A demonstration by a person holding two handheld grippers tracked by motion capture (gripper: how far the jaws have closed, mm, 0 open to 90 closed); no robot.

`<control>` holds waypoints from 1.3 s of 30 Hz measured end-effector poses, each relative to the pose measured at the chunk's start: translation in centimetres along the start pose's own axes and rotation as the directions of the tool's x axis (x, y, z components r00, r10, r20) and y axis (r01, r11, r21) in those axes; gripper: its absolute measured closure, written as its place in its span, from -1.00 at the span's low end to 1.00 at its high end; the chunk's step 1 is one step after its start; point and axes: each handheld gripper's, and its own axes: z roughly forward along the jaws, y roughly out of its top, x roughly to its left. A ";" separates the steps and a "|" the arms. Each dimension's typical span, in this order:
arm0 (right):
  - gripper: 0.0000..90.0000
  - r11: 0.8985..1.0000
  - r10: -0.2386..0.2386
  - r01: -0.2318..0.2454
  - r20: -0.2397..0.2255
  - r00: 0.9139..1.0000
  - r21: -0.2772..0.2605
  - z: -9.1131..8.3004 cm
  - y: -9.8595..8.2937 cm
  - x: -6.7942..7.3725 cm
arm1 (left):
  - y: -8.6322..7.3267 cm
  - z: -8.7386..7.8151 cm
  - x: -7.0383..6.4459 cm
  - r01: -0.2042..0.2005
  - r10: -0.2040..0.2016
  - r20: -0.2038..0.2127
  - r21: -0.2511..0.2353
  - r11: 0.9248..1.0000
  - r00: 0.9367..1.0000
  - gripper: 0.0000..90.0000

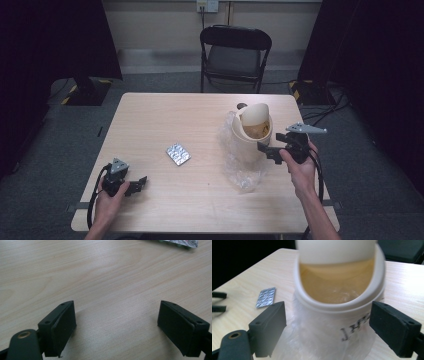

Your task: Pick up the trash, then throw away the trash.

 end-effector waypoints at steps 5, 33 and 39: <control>-0.70 0.999 -0.033 0.034 -0.046 0.998 0.009 -0.3 -0.6 2.2 | 0.0 0.0 0.0 0.000 0.000 0.000 0.001 1.000 1.000 -0.68; -0.57 0.972 -0.184 0.212 -0.233 0.955 0.101 11.2 -0.1 12.7 | 0.0 0.0 0.0 0.003 -0.003 -0.002 -0.002 1.000 1.000 -0.67; -0.61 0.977 -0.161 0.188 -0.236 0.958 0.096 14.0 -0.1 12.6 | 0.0 0.0 0.0 0.000 0.000 -0.002 0.000 1.000 1.000 -0.68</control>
